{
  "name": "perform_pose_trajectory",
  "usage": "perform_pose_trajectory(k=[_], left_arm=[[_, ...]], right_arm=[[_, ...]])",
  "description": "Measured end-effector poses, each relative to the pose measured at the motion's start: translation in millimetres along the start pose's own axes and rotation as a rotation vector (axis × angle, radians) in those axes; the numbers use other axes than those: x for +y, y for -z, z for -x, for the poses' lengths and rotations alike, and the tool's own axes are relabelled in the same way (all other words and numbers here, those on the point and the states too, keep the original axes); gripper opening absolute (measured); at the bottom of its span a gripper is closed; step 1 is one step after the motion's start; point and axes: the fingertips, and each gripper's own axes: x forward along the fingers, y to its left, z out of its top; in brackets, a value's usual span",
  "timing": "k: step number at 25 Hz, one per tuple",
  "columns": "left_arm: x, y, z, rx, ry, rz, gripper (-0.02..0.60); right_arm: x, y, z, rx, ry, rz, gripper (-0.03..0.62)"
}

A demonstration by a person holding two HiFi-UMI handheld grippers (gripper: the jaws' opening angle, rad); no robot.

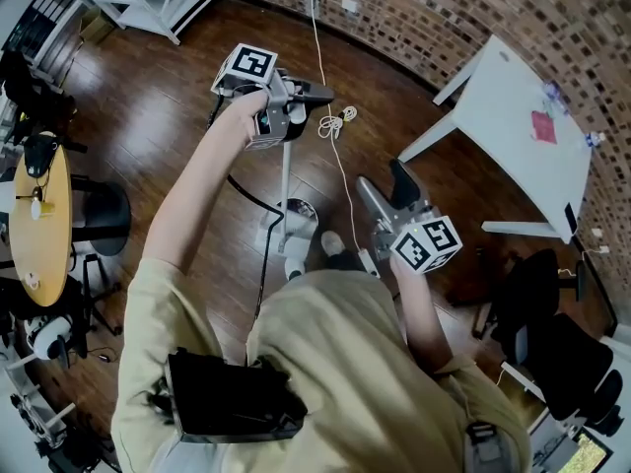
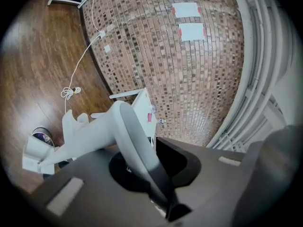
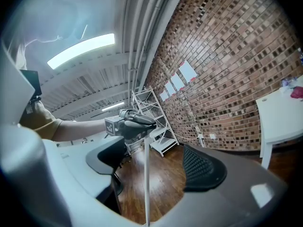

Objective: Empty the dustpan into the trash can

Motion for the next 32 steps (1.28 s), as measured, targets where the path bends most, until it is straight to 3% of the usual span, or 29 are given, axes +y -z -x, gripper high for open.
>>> perform_pose_trajectory(k=[7, 12, 17, 24, 28, 32], left_arm=[[-16, 49, 21, -0.001, 0.021, -0.072, 0.026], [-32, 106, 41, 0.011, 0.055, -0.136, 0.028], [-40, 160, 82, -0.030, 0.070, -0.175, 0.021], [-47, 207, 147, -0.230, 0.063, -0.184, 0.014], [-52, 219, 212, -0.428, 0.045, -0.162, 0.006], [-51, 228, 268, -0.584, -0.029, -0.214, 0.005]], right_arm=[[12, -1, -3, -0.010, -0.037, 0.010, 0.373], [32, -6, -6, -0.018, -0.079, 0.013, 0.373], [61, -12, -18, -0.020, -0.149, 0.011, 0.370], [112, -8, -53, 0.022, -0.307, 0.026, 0.368], [145, -4, -73, 0.042, -0.375, 0.034, 0.367], [160, -2, -97, 0.065, -0.437, 0.043, 0.364]])
